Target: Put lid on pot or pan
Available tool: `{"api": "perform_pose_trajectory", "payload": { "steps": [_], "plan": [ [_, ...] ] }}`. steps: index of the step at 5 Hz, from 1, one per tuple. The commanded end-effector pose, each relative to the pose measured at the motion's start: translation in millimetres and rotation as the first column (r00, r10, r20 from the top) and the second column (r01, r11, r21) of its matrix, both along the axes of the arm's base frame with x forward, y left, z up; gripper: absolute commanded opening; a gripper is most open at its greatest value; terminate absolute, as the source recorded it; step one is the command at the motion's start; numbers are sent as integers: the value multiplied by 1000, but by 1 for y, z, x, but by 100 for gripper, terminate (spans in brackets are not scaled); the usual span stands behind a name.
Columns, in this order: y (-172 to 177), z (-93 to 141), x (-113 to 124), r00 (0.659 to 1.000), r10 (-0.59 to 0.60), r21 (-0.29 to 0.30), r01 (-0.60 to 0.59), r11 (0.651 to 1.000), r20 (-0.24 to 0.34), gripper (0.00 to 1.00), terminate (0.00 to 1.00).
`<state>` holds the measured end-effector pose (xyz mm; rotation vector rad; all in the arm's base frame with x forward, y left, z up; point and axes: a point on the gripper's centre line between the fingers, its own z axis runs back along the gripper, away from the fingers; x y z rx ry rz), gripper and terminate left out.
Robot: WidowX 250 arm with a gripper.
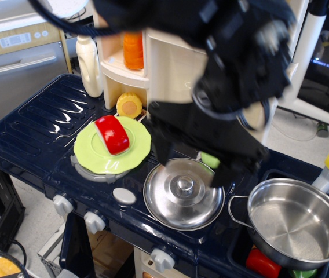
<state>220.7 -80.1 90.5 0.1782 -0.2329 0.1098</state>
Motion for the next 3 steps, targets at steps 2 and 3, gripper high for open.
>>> {"api": "perform_pose_trajectory", "payload": {
  "steps": [2,3],
  "plan": [
    [26,-33,22,1000,-23,-55,22,998,-14,100,0],
    [28,-49,23,1000,11,-75,-12,997,-15,100,0]
  ]
}}
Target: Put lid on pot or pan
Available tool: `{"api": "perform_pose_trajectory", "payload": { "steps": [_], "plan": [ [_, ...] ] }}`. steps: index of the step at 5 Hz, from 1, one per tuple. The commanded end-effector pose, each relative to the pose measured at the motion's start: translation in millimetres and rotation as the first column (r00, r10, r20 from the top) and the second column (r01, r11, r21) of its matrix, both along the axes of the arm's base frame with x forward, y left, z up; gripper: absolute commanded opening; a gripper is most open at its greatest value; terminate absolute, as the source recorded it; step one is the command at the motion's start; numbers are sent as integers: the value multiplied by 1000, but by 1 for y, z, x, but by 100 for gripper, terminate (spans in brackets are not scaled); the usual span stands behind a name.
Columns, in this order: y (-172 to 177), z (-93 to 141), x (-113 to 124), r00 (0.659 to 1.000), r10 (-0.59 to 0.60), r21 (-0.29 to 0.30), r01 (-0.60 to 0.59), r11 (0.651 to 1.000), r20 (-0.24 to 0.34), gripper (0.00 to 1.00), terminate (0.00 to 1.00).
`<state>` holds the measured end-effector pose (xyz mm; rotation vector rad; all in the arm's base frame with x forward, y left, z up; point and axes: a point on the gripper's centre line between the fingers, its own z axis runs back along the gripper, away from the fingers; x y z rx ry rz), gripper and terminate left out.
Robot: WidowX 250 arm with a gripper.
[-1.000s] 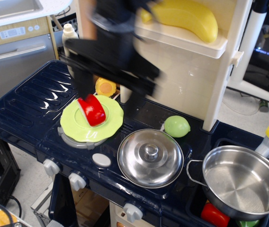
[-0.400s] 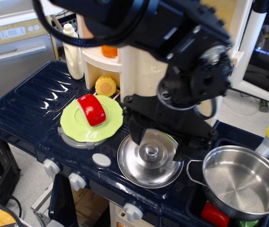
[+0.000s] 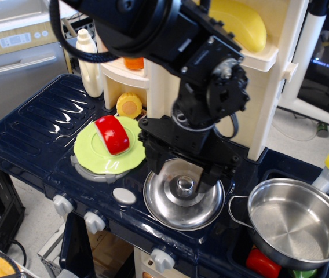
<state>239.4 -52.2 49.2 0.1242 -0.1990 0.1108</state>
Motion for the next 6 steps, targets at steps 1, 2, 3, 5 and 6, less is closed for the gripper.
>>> {"api": "perform_pose_trajectory", "payload": {
  "steps": [1,2,3,5,6],
  "plan": [
    [-1,-16,4,999,24,-37,-23,999,25,100,0],
    [-2,-21,4,999,45,-40,-43,998,30,0,0],
    [-6,-14,2,998,54,-17,-54,998,24,0,0],
    [-11,17,0,997,75,25,-74,997,-20,0,0],
    [-20,55,0,989,128,68,-123,990,-73,0,0]
  ]
}}
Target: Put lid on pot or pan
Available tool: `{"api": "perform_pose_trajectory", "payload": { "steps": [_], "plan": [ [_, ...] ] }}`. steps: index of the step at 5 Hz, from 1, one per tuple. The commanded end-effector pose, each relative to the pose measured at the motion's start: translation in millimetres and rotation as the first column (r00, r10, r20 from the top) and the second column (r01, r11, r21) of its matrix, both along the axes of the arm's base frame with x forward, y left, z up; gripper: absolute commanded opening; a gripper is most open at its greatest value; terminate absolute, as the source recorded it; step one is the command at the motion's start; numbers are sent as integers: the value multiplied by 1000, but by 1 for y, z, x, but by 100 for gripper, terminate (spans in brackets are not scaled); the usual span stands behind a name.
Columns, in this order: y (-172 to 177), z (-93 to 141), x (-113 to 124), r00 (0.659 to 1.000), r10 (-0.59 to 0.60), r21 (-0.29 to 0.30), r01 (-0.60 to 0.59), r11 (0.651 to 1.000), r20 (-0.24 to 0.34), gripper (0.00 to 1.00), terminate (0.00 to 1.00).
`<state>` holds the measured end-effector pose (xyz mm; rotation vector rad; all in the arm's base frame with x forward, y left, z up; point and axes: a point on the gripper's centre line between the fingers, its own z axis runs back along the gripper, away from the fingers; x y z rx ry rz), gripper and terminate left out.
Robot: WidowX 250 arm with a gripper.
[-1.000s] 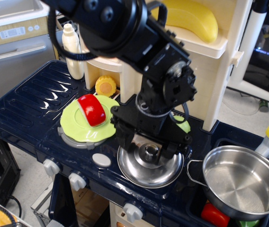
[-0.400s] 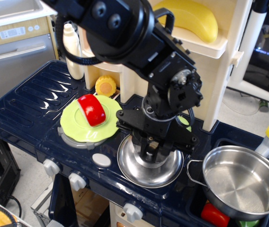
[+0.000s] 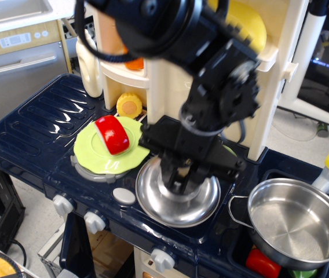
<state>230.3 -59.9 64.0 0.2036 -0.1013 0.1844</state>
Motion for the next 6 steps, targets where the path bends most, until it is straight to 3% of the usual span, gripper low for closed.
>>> {"api": "perform_pose_trajectory", "payload": {
  "steps": [1,2,3,5,6],
  "plan": [
    [-42,63,14,993,107,-33,-108,994,-42,0,0],
    [-83,72,15,981,181,-41,-184,982,-75,0,0],
    [-118,60,21,975,211,-72,-216,974,-68,0,0],
    [-123,24,25,986,164,-84,-162,983,13,0,0],
    [-114,14,27,989,149,-125,-150,981,-16,0,0]
  ]
}}
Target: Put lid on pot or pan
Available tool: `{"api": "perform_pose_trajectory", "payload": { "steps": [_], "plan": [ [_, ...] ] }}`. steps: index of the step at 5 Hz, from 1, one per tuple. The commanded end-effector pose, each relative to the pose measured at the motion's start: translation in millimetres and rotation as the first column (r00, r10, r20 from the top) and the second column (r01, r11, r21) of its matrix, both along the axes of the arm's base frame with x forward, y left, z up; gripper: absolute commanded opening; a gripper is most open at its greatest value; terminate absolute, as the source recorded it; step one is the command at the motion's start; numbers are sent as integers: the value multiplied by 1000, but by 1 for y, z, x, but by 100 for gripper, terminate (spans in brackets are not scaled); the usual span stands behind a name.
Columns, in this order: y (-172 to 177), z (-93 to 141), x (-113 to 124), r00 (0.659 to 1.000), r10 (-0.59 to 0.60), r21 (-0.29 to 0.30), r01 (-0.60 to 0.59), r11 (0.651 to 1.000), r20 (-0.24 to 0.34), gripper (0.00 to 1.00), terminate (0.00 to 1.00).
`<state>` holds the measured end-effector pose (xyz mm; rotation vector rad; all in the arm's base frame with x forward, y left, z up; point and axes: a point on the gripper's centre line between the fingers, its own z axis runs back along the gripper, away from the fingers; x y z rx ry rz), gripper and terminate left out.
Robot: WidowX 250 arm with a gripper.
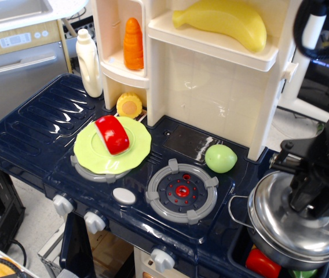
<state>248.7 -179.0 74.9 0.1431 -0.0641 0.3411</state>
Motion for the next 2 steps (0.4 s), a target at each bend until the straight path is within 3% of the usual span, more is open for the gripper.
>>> {"api": "perform_pose_trajectory", "payload": {
  "steps": [1,2],
  "plan": [
    [0,4,10,1000,10,-113,-8,994,12,100,0],
    [0,4,10,1000,10,-113,-8,994,12,100,100]
  ]
}}
